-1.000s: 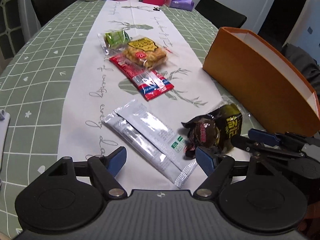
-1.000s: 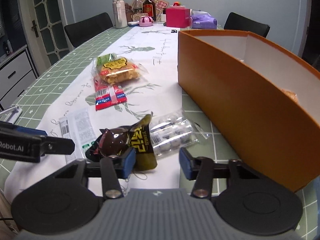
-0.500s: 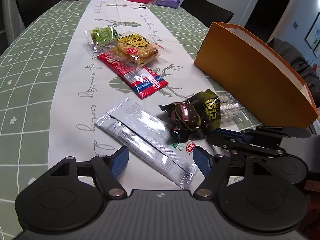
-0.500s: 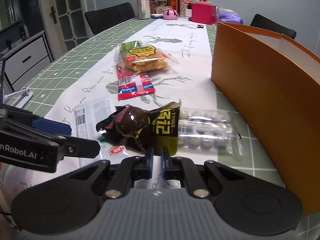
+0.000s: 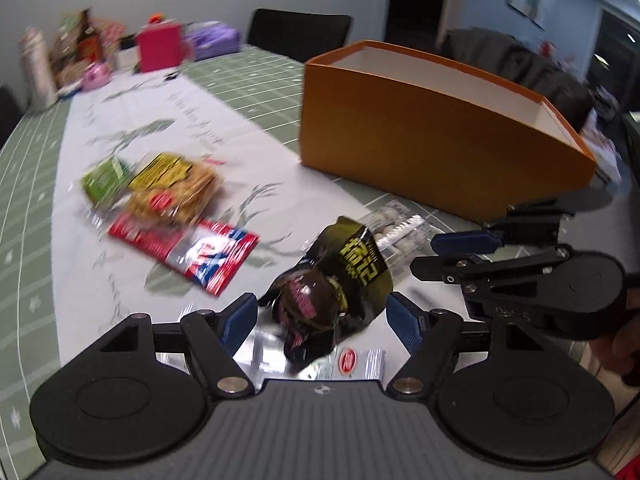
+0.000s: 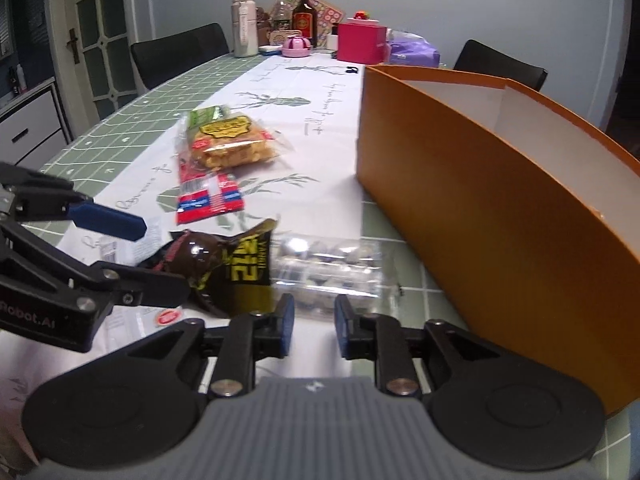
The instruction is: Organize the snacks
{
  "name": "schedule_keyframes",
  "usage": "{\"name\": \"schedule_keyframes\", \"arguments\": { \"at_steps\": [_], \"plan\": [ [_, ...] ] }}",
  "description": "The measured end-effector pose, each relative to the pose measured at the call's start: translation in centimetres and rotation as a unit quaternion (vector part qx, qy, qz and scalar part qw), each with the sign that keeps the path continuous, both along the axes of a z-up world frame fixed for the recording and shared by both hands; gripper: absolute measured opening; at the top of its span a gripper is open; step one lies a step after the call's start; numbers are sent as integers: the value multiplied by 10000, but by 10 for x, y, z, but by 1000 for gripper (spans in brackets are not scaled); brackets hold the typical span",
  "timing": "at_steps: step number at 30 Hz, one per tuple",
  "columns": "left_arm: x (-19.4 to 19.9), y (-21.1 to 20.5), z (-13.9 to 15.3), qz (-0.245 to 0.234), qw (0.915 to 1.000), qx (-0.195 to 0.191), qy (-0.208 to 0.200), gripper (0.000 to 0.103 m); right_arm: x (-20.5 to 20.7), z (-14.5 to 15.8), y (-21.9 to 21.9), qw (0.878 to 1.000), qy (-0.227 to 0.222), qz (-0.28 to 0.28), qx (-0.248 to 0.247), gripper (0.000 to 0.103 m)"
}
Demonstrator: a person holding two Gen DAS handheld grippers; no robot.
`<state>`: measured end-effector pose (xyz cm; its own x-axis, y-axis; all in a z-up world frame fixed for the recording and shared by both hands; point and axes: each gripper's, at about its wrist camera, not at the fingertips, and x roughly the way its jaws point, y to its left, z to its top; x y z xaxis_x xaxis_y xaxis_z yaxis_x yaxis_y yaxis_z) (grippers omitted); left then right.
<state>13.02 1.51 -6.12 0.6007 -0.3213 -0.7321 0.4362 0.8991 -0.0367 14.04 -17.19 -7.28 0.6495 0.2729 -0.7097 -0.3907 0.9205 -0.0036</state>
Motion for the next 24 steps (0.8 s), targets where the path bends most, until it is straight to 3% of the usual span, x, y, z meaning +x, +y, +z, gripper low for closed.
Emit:
{"name": "schedule_keyframes", "arguments": {
  "at_steps": [2, 6, 11, 17, 21, 24],
  "plan": [
    [8, -3, -3, -251, 9996, 131, -5, 87, 4, -4, -3, 10000, 55, -47, 25, 27],
    [24, -3, -11, -507, 9984, 149, 184, 87, 10, -5, -6, 9999, -11, -30, 105, 48],
    [37, -5, -23, -584, 9973, 179, 407, 87, 19, -7, -5, 9999, -98, -71, 100, 50],
    [34, -13, -31, -307, 9985, 240, 392, 86, 27, -9, -1, 9998, -72, -107, 169, 56],
    [29, -14, -27, 91, 9990, 160, 410, 67, 29, -7, -2, 9995, -66, -223, 206, 56],
    [29, -5, -22, 579, 9971, 62, 488, 60, 30, -2, 1, 9994, -122, -269, 196, 61]
  ]
}}
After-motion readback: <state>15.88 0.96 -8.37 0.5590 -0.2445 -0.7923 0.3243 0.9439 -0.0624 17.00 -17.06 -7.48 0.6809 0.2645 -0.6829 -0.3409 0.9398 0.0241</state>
